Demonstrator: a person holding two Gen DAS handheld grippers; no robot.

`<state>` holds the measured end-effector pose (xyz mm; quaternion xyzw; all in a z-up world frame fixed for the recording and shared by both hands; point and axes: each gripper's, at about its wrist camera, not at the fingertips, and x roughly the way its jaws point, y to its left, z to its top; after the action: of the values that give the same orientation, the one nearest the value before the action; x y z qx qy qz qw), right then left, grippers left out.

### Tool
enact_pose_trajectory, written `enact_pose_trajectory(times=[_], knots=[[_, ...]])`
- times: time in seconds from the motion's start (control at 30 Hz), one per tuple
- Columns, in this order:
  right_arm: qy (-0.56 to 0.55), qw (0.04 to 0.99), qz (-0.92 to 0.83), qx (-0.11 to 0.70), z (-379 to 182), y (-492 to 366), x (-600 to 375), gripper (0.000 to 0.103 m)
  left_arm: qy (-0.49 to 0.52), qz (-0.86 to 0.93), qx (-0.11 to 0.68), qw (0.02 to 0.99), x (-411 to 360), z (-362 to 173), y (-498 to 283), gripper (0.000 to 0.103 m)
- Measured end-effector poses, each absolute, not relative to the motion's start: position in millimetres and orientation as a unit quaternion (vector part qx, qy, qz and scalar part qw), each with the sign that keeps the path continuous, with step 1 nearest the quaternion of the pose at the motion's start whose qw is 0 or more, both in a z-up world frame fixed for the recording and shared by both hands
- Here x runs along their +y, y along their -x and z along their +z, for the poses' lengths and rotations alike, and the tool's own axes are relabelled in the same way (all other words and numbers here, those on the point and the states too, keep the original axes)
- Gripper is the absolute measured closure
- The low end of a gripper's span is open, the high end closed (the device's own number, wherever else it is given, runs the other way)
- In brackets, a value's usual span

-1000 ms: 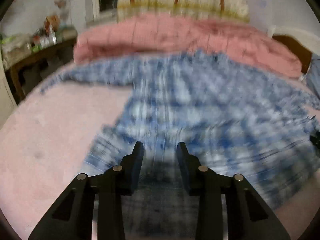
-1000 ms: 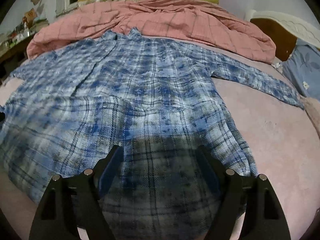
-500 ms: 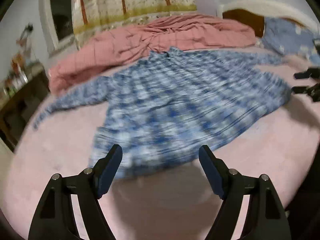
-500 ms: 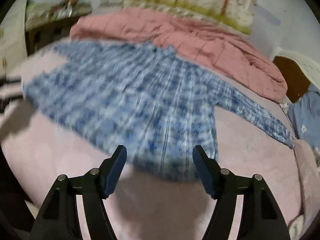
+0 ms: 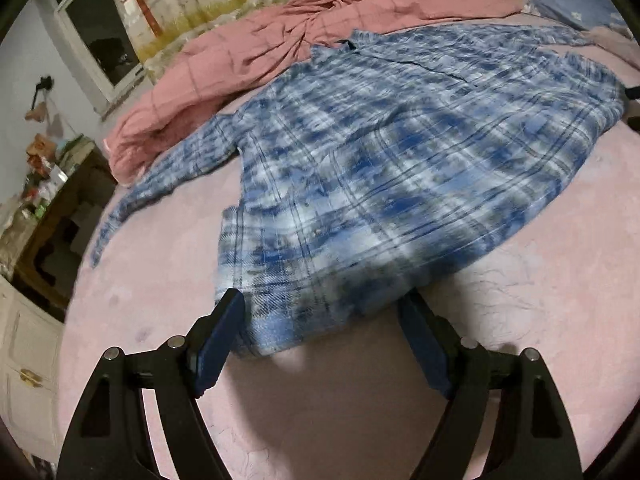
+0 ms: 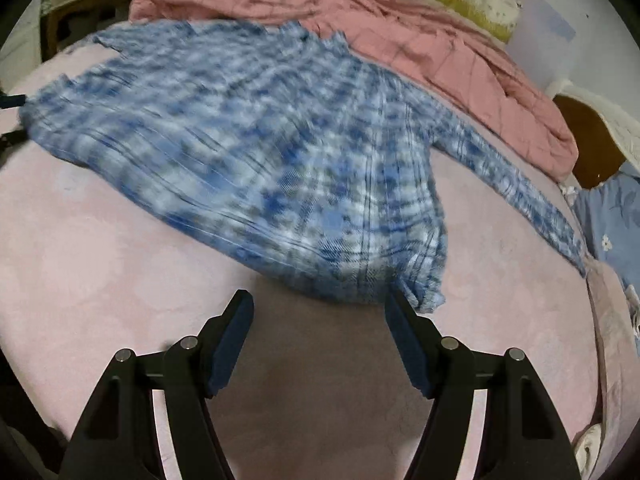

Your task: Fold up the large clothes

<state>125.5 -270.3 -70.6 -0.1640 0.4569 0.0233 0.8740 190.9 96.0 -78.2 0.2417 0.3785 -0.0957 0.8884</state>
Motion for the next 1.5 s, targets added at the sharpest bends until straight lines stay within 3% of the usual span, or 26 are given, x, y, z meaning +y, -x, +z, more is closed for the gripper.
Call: enact_pose_trajectory(times=[0.07,0.1,0.13,0.2,0.3,0.4,0.53,0.77,1.13,1.5], knots=[[0.162,0.881,0.023,0.444,-74.8,-130.7,-272.4,0.033,-0.232,-0.096,0.375,0.892,101.3,-78.0,-192.9,0.024],[0.161,0.886,0.019,0.435,-75.9,-133.9,-273.6,0.034,-0.229,-0.088,0.371,0.896,103.8,-77.7,-194.4,0.030],[0.160,0.889,0.014,0.428,-77.1,-137.9,-274.9,0.048,-0.226,-0.080,0.363,0.900,105.7,-77.4,-194.7,0.038],[0.162,0.892,0.004,0.422,-78.3,-146.3,-277.0,0.067,-0.221,-0.053,0.361,0.904,111.7,-81.5,-200.0,0.084],[0.166,0.897,-0.005,0.411,-75.7,-148.8,-281.0,0.090,-0.200,-0.056,0.361,0.909,118.6,-80.9,-202.9,0.098],[0.146,0.906,-0.007,0.397,-72.1,-141.1,-291.2,0.100,-0.207,-0.063,0.356,0.909,116.0,-74.4,-197.2,0.099],[0.054,0.906,0.006,0.420,-66.4,-132.9,-310.0,0.101,-0.175,-0.065,0.355,0.916,119.9,-57.7,-188.7,0.099],[0.058,0.922,0.013,0.383,-42.8,-123.8,-311.7,0.101,-0.153,-0.070,0.369,0.914,122.9,-41.6,-195.1,0.099],[0.021,0.929,0.005,0.368,0.9,-242.7,-328.0,0.101,-0.091,-0.046,0.383,0.918,116.6,-12.1,-312.8,0.099],[0.022,0.908,0.002,0.418,-40.5,-344.4,-334.3,0.101,-0.065,-0.050,0.429,0.900,115.1,-51.8,-406.1,0.099]])
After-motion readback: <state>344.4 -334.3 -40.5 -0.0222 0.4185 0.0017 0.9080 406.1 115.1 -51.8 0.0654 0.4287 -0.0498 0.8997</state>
